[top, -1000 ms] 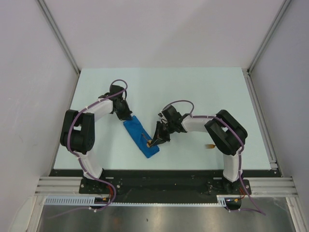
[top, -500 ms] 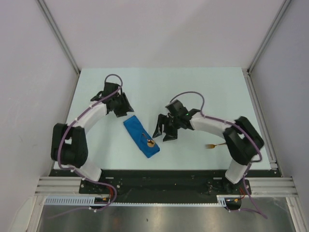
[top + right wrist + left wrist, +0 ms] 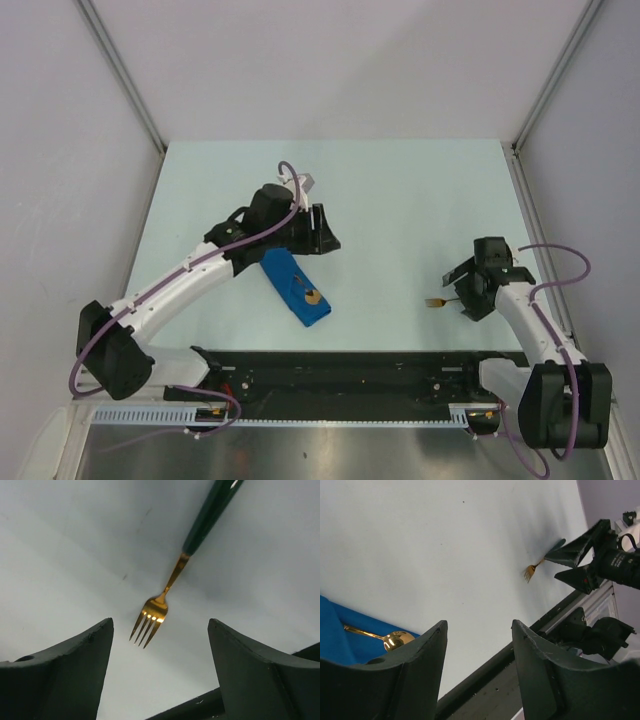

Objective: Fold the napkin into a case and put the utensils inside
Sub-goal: Pick up the fork from the corner of the board.

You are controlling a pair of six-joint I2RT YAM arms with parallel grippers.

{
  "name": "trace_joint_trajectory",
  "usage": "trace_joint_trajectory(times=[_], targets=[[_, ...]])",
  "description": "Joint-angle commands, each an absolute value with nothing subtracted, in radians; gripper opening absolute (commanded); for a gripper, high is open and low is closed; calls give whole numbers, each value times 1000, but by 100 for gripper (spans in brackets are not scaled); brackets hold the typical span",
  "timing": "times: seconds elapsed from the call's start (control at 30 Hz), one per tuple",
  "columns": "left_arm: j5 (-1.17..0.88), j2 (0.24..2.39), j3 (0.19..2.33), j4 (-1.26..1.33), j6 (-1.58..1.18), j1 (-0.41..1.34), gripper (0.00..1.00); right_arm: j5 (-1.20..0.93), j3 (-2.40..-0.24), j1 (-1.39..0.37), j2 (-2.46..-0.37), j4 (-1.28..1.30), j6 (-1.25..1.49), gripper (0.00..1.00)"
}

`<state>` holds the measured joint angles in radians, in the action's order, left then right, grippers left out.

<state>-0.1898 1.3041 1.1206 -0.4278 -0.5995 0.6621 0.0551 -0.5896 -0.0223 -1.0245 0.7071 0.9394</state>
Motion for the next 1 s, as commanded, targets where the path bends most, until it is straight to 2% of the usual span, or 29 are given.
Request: trace_joint_trajectory(times=[0.0,0.1,0.37,0.43,0.47,0.5,0.57,0.6,0.7,0.83,0.9,0.93,0.97], targets=[[-207,1253,1129,-397,-566,678,59,215,-659,-11,-1074,767,992,79],[-198,1235,1117,-396,-560,680,59,264,-684,-23,-1149,792,1040,71],[-192,1190,1112,-410,-542,680,59,333,-693,-78,-1310,703,1111,64],[-192,1189,1117,-414,-537,680,59,348,-707,-95,-1367,684,1112,58],[-192,1189,1117,-414,-538,680,59,348,-712,-100,-1390,687,1112,54],[-195,1189,1115,-414,-538,678,59,348,-716,-106,-1419,695,1114,37],[-192,1186,1117,-416,-535,678,59,342,-712,-117,-1437,690,1112,24],[-192,1184,1117,-416,-534,678,59,318,-709,-120,-1443,663,1086,13],[-213,1190,1123,-414,-525,670,61,220,-703,-133,-1436,571,955,0],[-339,1242,1138,-414,-550,609,64,83,-709,-222,-1353,408,697,0],[-485,1261,1120,-390,-575,542,66,104,-753,-342,-1321,374,609,0],[-614,1291,1092,-308,-621,494,68,112,-826,-479,-1289,376,445,0],[-650,1320,1086,-293,-630,483,69,109,-853,-553,-1286,386,419,0]])
